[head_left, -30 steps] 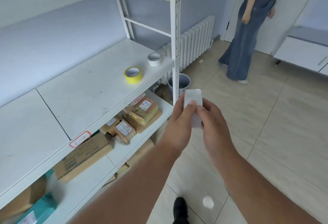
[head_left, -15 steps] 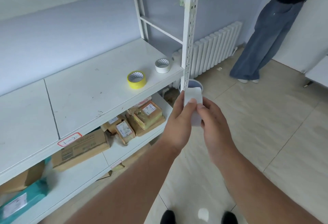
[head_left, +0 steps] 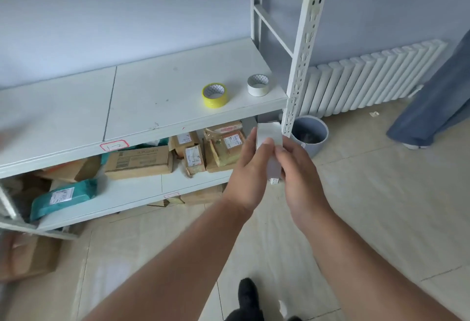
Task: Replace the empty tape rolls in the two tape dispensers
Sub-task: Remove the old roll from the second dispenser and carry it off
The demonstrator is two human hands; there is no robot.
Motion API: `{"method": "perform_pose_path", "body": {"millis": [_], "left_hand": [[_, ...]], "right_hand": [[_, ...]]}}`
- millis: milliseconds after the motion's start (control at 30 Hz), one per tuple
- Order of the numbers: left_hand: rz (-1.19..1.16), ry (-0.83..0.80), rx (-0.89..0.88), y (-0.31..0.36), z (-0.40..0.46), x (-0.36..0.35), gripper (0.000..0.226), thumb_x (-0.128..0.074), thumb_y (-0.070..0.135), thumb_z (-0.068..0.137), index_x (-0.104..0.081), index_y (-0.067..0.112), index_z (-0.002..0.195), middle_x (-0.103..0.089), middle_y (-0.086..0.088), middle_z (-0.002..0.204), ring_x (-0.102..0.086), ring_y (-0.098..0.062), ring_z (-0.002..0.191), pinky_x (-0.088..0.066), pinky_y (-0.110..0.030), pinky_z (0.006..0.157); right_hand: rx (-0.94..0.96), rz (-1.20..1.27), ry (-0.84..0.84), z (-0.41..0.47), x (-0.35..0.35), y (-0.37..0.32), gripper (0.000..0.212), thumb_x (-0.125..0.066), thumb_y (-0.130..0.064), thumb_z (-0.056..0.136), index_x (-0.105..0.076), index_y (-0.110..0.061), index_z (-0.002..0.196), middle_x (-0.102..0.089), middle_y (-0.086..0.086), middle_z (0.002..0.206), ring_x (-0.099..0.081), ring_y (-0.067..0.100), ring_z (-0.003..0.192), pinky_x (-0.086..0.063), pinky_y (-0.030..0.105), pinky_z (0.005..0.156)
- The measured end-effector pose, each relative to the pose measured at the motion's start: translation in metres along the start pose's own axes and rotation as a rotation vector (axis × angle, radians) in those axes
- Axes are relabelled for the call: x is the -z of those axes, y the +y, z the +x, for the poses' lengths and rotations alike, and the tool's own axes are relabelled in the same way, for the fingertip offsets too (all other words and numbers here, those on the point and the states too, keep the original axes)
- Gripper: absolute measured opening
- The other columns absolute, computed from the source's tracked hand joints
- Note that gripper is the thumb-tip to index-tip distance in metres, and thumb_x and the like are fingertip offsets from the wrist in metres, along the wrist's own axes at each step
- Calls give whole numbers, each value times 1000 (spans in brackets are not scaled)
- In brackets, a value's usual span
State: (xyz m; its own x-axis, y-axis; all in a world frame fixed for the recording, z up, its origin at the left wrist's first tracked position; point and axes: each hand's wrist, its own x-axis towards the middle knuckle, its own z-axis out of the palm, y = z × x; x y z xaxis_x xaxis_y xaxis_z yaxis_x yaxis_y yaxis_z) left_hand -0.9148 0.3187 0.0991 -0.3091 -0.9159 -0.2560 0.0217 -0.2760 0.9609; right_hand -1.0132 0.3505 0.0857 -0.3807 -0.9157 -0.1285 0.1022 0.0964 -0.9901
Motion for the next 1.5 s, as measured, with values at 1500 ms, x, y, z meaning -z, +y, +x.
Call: {"method": "perform_pose_path", "body": {"millis": [1500], "left_hand": [[388,529,65,-10,290,97,51,-56,38,105,-50,22,153,-54,2,155,-48,-17,145,-45,-48,117]], "right_hand": [[-23,-373,-301,302,-47,32,22,-65,-27,100,-73,-11,88,-54,-9,65,-42,5,59,-36,25,58]]}}
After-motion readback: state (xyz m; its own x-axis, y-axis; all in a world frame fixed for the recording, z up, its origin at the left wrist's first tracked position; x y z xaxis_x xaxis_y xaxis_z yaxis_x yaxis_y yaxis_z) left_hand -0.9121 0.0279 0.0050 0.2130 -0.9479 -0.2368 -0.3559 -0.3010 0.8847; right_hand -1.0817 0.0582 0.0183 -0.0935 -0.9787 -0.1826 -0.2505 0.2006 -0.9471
